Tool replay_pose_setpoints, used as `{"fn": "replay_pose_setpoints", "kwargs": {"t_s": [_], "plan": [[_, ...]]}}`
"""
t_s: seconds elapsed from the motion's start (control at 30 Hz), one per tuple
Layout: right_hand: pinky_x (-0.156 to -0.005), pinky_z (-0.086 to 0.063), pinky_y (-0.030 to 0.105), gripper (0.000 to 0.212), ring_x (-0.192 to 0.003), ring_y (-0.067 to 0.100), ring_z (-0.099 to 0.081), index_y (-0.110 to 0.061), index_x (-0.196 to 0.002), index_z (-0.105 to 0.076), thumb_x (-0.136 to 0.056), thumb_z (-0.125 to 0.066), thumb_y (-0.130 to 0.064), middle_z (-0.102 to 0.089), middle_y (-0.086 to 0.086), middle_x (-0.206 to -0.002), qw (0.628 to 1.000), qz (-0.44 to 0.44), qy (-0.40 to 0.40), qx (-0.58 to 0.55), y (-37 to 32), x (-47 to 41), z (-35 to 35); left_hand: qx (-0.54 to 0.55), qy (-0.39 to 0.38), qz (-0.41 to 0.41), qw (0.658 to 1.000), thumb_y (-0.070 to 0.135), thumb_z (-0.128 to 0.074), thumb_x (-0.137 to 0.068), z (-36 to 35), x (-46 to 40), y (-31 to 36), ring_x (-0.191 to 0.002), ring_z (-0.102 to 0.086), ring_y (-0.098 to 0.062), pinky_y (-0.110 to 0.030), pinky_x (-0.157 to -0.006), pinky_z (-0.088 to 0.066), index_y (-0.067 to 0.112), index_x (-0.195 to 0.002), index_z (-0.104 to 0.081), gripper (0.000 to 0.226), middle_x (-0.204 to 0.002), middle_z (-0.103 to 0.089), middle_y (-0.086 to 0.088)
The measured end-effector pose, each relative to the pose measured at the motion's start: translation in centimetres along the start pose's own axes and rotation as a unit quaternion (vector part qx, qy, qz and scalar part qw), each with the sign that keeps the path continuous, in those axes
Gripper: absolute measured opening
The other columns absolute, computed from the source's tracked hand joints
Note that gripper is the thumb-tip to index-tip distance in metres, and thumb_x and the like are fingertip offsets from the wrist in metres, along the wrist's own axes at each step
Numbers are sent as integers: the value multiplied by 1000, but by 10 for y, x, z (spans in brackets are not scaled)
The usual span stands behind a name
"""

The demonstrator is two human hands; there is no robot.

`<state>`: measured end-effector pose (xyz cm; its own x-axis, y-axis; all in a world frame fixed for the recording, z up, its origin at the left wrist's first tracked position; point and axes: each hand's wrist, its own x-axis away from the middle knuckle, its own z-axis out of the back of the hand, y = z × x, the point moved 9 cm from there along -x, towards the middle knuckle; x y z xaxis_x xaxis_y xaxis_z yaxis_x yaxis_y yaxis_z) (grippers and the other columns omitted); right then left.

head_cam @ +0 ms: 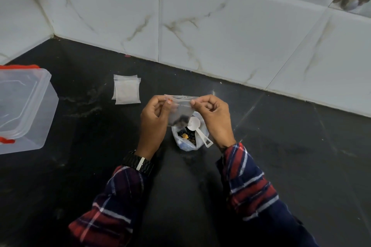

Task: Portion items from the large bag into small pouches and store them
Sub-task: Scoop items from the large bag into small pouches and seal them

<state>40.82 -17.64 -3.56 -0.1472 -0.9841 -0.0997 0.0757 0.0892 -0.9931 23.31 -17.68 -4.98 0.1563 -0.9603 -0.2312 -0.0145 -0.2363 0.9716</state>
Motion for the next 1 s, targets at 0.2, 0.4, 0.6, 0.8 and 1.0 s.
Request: {"fn": "replay_pose_setpoints", "kwargs": {"t_s": [0.2, 0.4, 0.6, 0.8, 1.0], "plan": [[-74, -57, 25, 4, -77, 17, -69, -6, -89, -68, -86, -67, -7, -73, 6, -80, 998, -18, -46, -46, 3, 1, -5, -1, 19, 4, 1000, 17, -53, -96, 4, -2, -3, -84, -70, -14, -20, -80, -52, 8, -97, -64, 15, -85, -72, -4], [-70, -57, 28, 4, -70, 17, -67, -3, -87, -67, -87, -65, -7, -70, 7, -74, 994, -34, -12, -104, 12, 5, -7, 22, 7, 26, 999, 20, -53, -96, 2, -1, -7, -85, -71, -16, -20, -78, -53, 13, -95, -61, 11, -84, -73, -3], [-64, -54, 30, 6, -62, 16, -63, -5, -80, -67, -86, -66, -5, -69, 6, -69, 996, -23, 12, -84, 10, 4, -2, 44, 5, 33, 999, 18, -56, -94, 5, -2, -9, -85, -72, -17, -31, -82, -54, 14, -94, -62, 7, -84, -75, 0], [-71, -56, 26, 11, -74, 15, -68, -2, -93, -67, -86, -67, -10, -72, 6, -79, 993, -50, -42, -100, 15, 6, -15, 54, 50, 38, 997, 16, -56, -95, 11, -2, -9, -79, -70, -10, -30, -76, -54, 18, -89, -61, 8, -80, -73, 4], [-72, -55, 30, 5, -77, 18, -66, -11, -86, -70, -88, -65, -10, -70, 8, -82, 998, -27, -29, -55, 12, 2, -15, 55, 38, 60, 996, 16, -55, -95, 8, 1, -15, -84, -70, -15, -34, -77, -56, 18, -90, -60, 7, -86, -71, 0]]}}
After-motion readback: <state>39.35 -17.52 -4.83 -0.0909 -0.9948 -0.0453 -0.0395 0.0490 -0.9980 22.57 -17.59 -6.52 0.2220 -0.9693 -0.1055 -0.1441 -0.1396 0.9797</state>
